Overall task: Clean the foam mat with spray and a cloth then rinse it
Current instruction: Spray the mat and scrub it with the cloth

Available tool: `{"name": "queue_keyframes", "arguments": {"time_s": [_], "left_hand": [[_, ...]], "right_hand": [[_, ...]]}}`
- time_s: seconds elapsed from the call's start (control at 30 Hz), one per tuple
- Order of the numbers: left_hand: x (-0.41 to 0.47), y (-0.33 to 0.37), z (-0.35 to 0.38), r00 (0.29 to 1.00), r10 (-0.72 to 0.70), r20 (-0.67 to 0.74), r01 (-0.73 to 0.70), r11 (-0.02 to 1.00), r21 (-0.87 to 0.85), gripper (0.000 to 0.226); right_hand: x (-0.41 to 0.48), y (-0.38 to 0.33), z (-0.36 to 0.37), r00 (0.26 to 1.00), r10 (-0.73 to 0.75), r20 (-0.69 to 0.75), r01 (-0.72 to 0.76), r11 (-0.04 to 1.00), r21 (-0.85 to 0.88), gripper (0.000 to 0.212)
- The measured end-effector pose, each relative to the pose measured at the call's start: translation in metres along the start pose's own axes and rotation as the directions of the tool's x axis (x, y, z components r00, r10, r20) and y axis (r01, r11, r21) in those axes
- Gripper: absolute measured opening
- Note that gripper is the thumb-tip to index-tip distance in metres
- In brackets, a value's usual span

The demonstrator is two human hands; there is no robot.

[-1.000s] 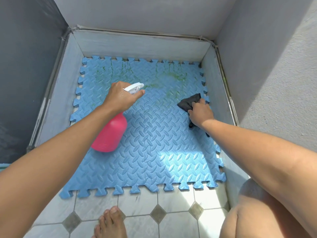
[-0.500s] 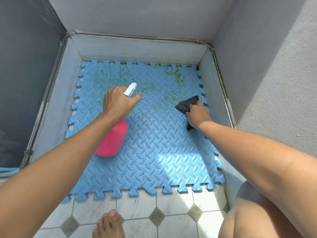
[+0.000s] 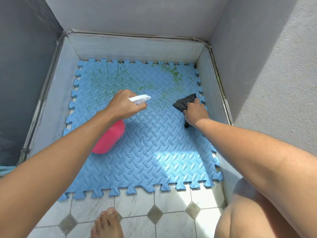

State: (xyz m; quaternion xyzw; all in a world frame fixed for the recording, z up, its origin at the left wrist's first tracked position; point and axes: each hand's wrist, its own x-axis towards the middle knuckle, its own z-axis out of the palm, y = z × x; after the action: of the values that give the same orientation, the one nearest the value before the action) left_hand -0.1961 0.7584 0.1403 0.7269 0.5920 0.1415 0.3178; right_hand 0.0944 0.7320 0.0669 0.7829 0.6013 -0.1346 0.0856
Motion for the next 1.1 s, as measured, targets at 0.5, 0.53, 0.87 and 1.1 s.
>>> {"name": "queue_keyframes", "arguments": {"time_s": [0.5, 0.53, 0.87, 1.1], "left_hand": [[-0.006, -0.014, -0.009, 0.990, -0.095, -0.102, 0.102, 0.992, 0.069, 0.057], [-0.005, -0.016, -0.010, 0.990, -0.092, -0.103, 0.098, 0.994, 0.054, 0.056], [0.033, -0.040, -0.029, 0.958, -0.194, -0.209, 0.186, 0.981, -0.058, 0.053], [0.064, -0.027, -0.037, 0.975, -0.071, -0.212, 0.063, 0.997, -0.044, 0.056]], "right_hand": [[0.002, 0.000, 0.001, 0.999, -0.020, -0.028, 0.020, 1.000, -0.005, 0.026], [0.001, 0.002, 0.002, 0.999, -0.023, -0.040, 0.024, 1.000, 0.008, 0.027], [0.004, -0.064, 0.013, 0.843, -0.525, -0.119, 0.536, 0.838, 0.098, 0.042], [0.066, -0.052, -0.002, 0.981, -0.011, -0.195, 0.063, 0.963, 0.263, 0.027]]}}
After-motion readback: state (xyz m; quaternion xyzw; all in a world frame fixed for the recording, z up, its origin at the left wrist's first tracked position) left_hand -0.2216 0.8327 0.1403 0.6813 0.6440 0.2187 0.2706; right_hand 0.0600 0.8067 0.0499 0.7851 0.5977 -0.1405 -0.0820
